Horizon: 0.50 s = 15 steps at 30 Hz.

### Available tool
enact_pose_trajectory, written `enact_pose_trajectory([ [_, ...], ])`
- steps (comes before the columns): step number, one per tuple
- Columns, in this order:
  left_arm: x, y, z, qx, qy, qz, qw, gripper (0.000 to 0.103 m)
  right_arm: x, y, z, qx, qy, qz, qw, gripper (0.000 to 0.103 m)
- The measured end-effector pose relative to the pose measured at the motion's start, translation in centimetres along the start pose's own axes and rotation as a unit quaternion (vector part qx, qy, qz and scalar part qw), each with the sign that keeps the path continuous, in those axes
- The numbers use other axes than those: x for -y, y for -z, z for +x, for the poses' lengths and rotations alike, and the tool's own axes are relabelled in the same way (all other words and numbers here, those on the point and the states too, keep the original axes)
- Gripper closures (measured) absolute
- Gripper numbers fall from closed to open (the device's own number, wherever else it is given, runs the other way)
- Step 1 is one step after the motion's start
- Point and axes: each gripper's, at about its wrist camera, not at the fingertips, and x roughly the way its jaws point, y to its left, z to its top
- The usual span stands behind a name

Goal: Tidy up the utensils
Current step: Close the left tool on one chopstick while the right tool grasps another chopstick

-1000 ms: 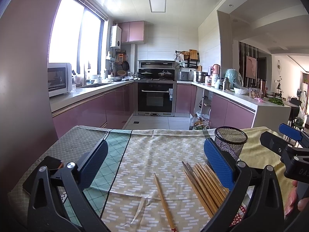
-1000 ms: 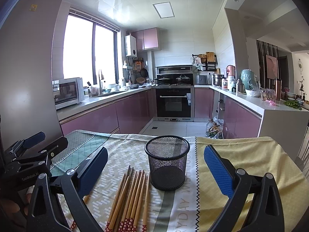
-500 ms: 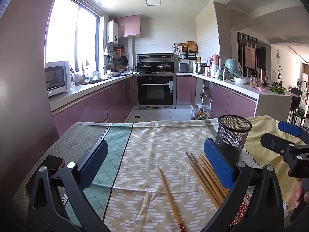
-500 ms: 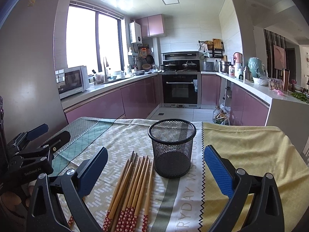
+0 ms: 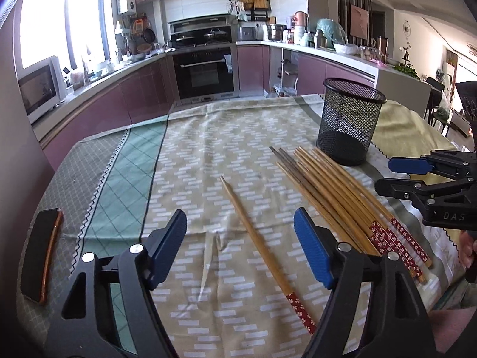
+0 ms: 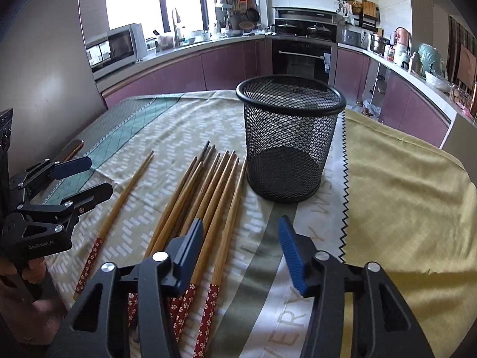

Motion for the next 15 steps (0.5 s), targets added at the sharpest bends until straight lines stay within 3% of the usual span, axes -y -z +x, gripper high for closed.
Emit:
enact_pose_trajectory([
  [4,0.7,0.1,1.9,-0.032,0.015,0.012,0.9993,0.044,0.0,-0.1,1.5,-0.031,0.0,-0.003,1.0,0.075],
  [7,1.0,0.1,3.2,-0.053,0.026,0.015,0.9982,0.053,-0.1,-0.2,2.3,-0.046,-0.004,-0.002,0.999,0.078],
  [11,1.1,0.0,4.7,-0.08,0.048,0.004,0.9956,0.073,-0.2,-0.5,2.7,-0.05,-0.007,-0.006,0.999,0.079],
  [13,1.3,-0.2,5.2,-0.078,0.049,0.007,0.9957,0.075,0.0,-0.8,3.0,-0.05,-0.01,-0.004,0.999,0.078],
  [15,1.5,-0.6,5.8,-0.081,0.053,0.004,0.9954,0.084,0.2,-1.1,3.2,-0.049,-0.017,0.005,0.999,0.078],
])
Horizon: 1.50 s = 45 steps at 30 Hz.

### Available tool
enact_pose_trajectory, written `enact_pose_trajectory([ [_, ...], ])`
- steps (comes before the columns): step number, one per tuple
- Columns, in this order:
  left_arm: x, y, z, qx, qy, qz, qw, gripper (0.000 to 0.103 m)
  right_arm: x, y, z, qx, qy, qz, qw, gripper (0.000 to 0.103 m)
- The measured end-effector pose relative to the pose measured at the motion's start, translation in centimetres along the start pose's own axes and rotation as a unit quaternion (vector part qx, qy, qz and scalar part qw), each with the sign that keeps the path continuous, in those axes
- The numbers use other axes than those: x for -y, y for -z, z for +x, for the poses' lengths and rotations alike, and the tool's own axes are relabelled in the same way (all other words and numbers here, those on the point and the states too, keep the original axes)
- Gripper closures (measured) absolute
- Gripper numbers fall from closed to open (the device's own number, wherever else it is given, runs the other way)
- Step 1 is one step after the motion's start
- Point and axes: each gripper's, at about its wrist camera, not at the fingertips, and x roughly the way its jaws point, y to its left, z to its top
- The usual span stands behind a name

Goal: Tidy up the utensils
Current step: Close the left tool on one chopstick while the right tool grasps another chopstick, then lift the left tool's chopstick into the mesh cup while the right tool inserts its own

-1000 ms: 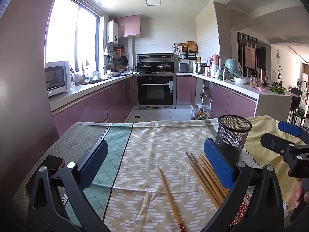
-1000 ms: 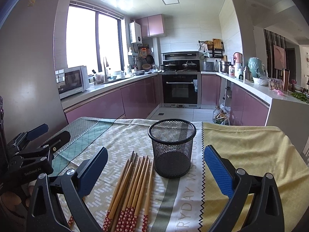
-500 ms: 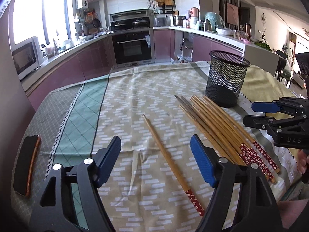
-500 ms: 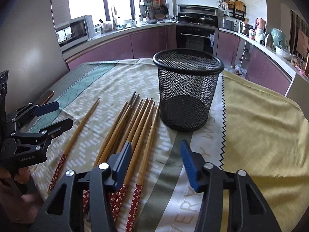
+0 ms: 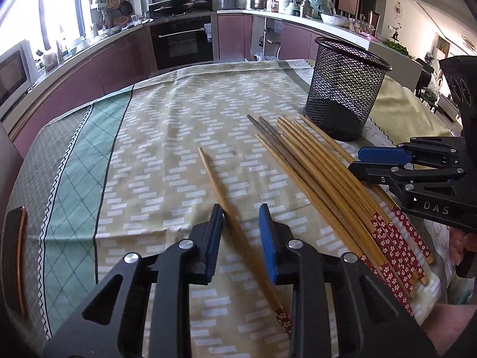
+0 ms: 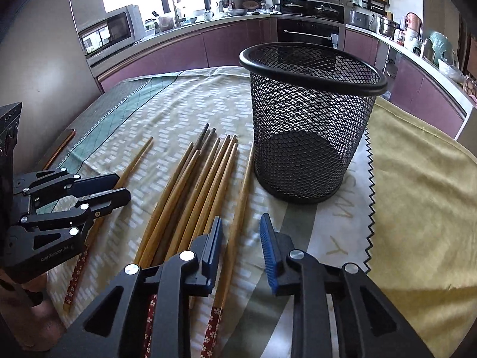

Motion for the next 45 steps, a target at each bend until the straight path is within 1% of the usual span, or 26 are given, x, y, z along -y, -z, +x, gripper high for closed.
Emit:
enact_pose_trajectory([
  [1,0.0,-0.3,0.3,-0.001,0.003,-0.002,1.0,0.088,0.1,-0.2,0.2,0.001,0.0,0.002,1.0,0.08],
  [2,0.1,-0.4,0.5,-0.002,0.005,-0.004,1.0,0.091,0.2,-0.2,0.2,0.001,-0.001,0.006,1.0,0.088],
  [4,0.3,-0.7,0.7,-0.002,0.006,-0.005,1.0,0.093,0.5,-0.2,0.2,-0.001,-0.017,0.015,1.0,0.096],
  [7,0.1,-0.8,0.5,-0.004,0.012,-0.014,0.9998,0.095,0.9,-0.2,-0.1,0.003,-0.028,0.026,0.999,0.097],
  [12,-0.1,-1.0,-0.6,0.003,0.03,-0.017,0.9994,0.096,0.8,-0.3,-2.0,0.03,-0.047,0.023,0.998,0.097],
  [15,-0.3,-1.5,-2.3,0.017,0.056,-0.015,0.9982,0.096,0.7,-0.4,-4.1,0.057,-0.065,0.016,0.996,0.097],
  [19,-0.7,-2.7,-4.9,0.046,0.087,-0.013,0.9951,0.096,1.0,-1.4,-6.6,0.093,-0.073,0.015,0.993,0.097],
  [21,-0.8,-3.5,-6.3,0.063,0.102,-0.014,0.9926,0.096,1.3,-1.8,-7.8,0.113,-0.083,0.018,0.99,0.097],
  [29,-1.0,-6.6,-12.1,0.132,0.155,-0.012,0.979,0.096,2.2,-3.5,-11.2,0.177,-0.084,0.016,0.98,0.097],
  [36,-0.5,-11.0,-15.8,0.2,0.175,-0.013,0.9639,0.096,3.3,-6.2,-14.3,0.227,-0.081,0.003,0.971,0.097],
  [42,0.7,-15.5,-17.6,0.233,0.185,-0.013,0.9545,0.096,4.7,-8.6,-16.3,0.257,-0.071,0.001,0.964,0.097],
  [45,1.6,-17.5,-17.9,0.245,0.188,-0.011,0.9509,0.096,5.5,-9.6,-16.9,0.27,-0.058,0.002,0.961,0.097],
])
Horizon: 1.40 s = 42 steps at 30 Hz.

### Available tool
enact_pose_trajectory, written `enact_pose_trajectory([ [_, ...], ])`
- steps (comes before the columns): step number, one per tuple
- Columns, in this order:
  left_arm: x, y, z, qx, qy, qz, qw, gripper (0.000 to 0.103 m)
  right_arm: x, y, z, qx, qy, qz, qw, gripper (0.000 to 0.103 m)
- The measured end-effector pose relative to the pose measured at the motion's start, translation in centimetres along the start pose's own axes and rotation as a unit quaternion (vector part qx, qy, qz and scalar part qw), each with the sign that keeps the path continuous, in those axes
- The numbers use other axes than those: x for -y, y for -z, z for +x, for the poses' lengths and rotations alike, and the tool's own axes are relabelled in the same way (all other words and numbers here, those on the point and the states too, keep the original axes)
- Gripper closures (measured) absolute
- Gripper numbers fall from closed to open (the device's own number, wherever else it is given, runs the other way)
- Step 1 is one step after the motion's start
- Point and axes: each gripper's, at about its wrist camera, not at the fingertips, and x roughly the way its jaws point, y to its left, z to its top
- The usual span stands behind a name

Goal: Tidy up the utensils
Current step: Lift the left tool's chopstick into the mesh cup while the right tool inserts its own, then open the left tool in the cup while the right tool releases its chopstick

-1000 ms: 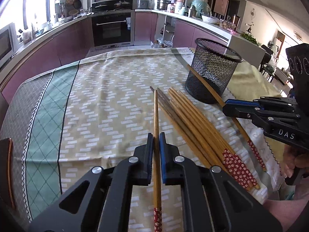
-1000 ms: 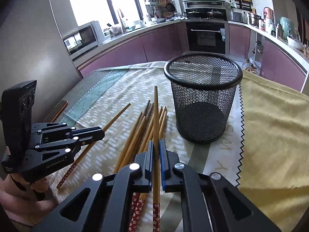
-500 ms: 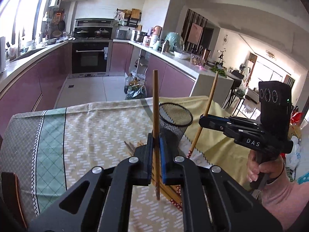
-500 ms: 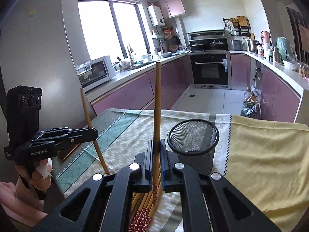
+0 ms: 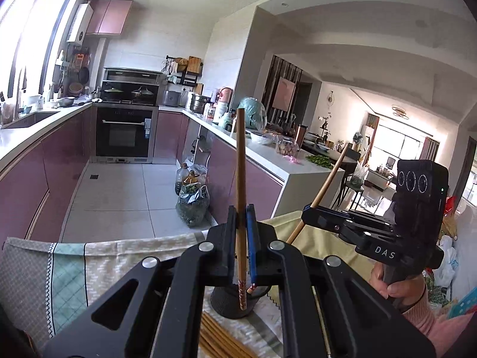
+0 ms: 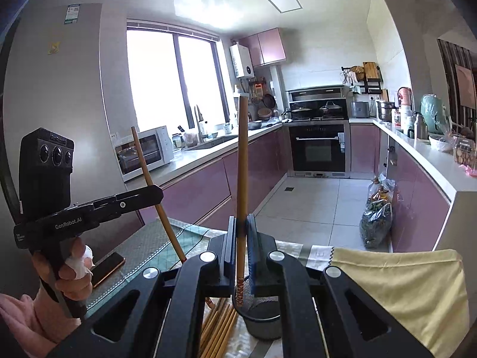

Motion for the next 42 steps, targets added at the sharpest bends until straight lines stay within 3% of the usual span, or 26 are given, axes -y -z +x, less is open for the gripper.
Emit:
enact_pose_trajectory([
  [5,1.0,-1.0,2.5,0.002,0.0,0.001,1.0,0.096,1.0,-0.3,1.1,-0.006,0.025,-0.008,1.0,0.097],
  [13,0.2,3.5,10.0,-0.11,-0.009,0.004,0.9939,0.096,2.4,2.1,4.8,-0.088,0.031,-0.001,0.996,0.097],
  [17,-0.9,6.0,11.9,-0.145,-0.011,0.004,0.9893,0.096,2.6,3.4,6.8,-0.135,0.026,0.007,0.99,0.097],
  [22,-2.0,6.8,13.7,-0.153,-0.025,0.013,0.9878,0.095,2.6,4.0,8.6,-0.17,0.03,0.009,0.985,0.097],
  [31,-1.6,7.6,14.2,-0.145,-0.078,0.04,0.9855,0.091,3.2,4.3,9.6,-0.17,0.047,0.024,0.984,0.095],
  [35,-0.8,7.8,13.2,-0.125,-0.105,0.059,0.9848,0.075,3.2,4.3,8.9,-0.155,0.054,0.027,0.986,0.08],
  [42,0.3,8.4,9.8,-0.088,-0.142,0.083,0.9825,0.064,1.2,4.5,6.0,-0.119,0.034,0.013,0.992,0.067],
])
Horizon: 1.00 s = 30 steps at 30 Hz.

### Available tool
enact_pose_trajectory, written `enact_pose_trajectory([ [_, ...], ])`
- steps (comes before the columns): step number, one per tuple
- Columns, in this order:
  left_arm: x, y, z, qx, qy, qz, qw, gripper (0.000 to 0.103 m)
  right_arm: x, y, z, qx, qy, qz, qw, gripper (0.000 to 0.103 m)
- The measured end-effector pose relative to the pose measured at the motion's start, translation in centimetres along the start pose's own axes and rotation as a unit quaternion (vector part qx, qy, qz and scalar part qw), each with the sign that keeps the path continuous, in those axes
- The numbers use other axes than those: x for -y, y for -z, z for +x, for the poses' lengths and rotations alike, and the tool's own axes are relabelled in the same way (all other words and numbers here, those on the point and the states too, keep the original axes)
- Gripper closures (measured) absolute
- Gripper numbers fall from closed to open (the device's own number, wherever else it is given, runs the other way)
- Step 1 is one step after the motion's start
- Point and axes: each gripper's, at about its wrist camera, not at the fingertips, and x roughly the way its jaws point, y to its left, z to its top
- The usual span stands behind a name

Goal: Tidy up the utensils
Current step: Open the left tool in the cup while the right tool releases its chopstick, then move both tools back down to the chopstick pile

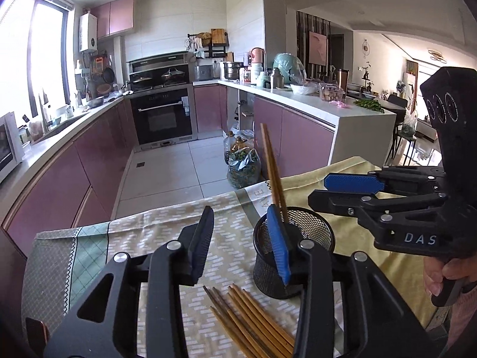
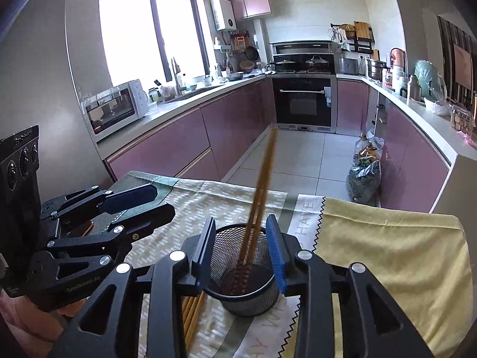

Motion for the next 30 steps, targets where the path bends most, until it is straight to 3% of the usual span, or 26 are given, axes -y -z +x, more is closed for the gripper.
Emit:
enact_pose_trajectory([
  [9,-0.6,3.9,-3.5,0.001,-0.033,-0.002,0.9995,0.05,-3.2,3.0,-2.3,0.002,-0.055,-0.026,0.998,0.056],
  [17,-1.7,8.8,-4.0,-0.052,-0.038,-0.02,0.9977,0.05,-4.7,7.2,0.1,-0.067,-0.077,-0.013,0.995,0.055],
  [22,-2.9,12.5,-3.1,-0.113,-0.033,-0.037,0.9923,0.05,-4.6,9.6,1.9,-0.113,-0.066,0.001,0.991,0.055],
  [30,-2.6,15.7,-1.6,-0.167,0.009,-0.061,0.984,0.051,-4.2,12.1,3.2,-0.151,-0.046,0.012,0.987,0.063],
])
